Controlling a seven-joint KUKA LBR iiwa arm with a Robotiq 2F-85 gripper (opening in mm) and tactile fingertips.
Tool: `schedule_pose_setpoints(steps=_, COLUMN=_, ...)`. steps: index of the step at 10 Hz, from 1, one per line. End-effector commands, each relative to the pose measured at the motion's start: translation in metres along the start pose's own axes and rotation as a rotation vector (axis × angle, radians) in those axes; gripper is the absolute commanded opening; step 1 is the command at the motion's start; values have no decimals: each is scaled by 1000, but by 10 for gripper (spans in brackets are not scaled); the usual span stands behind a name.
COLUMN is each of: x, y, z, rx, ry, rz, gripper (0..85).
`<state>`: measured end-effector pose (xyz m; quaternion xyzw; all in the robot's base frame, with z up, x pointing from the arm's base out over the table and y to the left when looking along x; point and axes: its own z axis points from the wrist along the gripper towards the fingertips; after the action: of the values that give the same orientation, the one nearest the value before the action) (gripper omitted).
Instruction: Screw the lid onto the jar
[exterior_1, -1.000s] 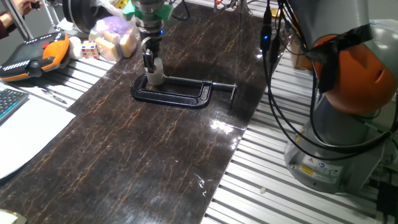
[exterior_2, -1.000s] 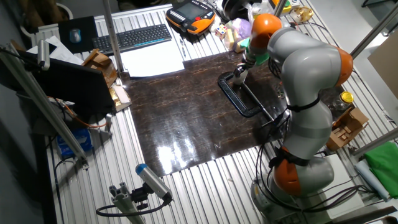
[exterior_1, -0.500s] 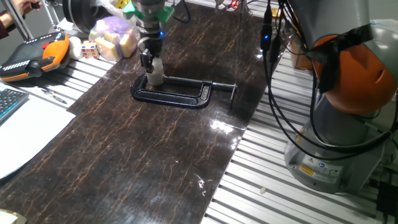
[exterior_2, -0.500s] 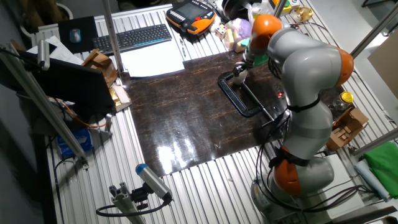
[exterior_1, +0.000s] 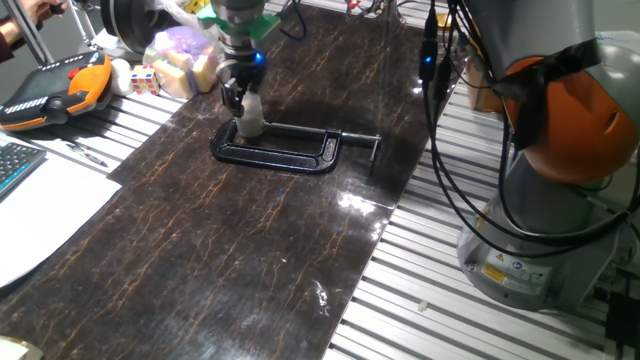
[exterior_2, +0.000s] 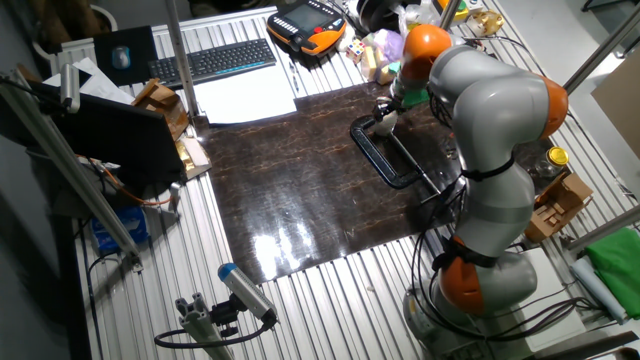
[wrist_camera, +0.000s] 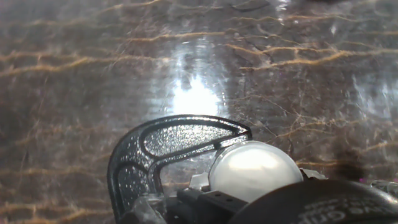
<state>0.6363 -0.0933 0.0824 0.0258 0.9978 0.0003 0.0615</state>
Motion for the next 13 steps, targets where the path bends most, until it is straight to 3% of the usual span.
schedule_pose_setpoints(steps=1, x=0, y=0, z=0, rx=0, ry=-2, rz=41, gripper=657)
schedule_pose_setpoints(steps=13, x=0, y=1, z=1, rx=18, ry=-19, rz=483, gripper=693)
